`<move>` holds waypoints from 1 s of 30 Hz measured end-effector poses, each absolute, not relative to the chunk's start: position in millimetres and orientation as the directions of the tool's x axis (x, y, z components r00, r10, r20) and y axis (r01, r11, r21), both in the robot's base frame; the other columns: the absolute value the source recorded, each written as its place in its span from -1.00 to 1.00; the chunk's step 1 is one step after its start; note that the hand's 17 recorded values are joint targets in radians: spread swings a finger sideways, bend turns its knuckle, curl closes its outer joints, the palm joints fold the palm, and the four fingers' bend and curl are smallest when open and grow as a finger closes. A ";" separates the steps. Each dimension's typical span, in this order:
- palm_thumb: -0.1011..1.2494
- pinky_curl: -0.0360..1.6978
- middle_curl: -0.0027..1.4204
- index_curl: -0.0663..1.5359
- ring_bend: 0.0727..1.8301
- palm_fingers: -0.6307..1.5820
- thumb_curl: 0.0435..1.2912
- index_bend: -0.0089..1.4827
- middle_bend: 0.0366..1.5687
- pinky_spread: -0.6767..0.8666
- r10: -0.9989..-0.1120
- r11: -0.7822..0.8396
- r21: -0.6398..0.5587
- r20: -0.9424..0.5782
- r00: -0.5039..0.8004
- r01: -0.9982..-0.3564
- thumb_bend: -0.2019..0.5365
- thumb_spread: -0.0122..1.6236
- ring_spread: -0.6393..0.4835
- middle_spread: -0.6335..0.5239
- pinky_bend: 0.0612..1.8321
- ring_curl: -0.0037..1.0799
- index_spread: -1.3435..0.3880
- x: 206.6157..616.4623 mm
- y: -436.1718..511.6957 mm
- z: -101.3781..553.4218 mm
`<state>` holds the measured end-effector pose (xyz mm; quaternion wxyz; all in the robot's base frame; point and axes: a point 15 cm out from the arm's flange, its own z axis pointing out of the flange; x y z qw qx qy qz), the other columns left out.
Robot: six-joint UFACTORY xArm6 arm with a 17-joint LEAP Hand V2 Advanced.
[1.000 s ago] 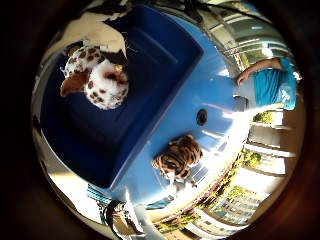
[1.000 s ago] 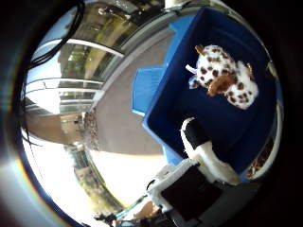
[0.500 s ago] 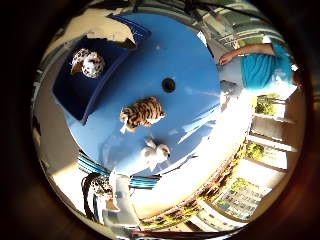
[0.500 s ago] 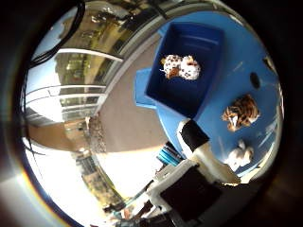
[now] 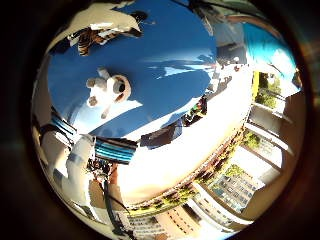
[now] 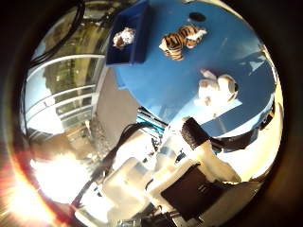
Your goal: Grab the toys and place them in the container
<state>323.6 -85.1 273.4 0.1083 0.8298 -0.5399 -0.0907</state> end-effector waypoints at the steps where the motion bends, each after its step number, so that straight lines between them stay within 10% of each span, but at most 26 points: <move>1: 0.06 -0.64 -0.52 -0.59 -0.62 -0.40 -0.42 -0.77 -0.81 0.48 -0.915 -0.394 0.279 -0.027 0.403 -0.876 -0.53 0.38 0.65 0.30 -0.30 -0.43 0.33 319.8 -89.0 259.0; 20: 0.19 -0.72 -0.46 -0.57 -0.58 -0.07 -0.40 -0.75 -0.66 0.43 -0.899 -0.423 0.366 -0.057 0.434 -0.829 -0.51 0.31 0.57 0.04 -0.41 -0.40 0.46 321.6 -110.6 135.3; 30: 0.44 -0.67 -0.03 -0.71 0.27 0.36 -0.28 -0.64 -0.03 0.30 -0.888 -0.424 0.399 -0.006 0.460 -0.813 -0.49 0.23 0.20 -0.30 -0.18 0.17 0.10 326.5 -111.8 130.0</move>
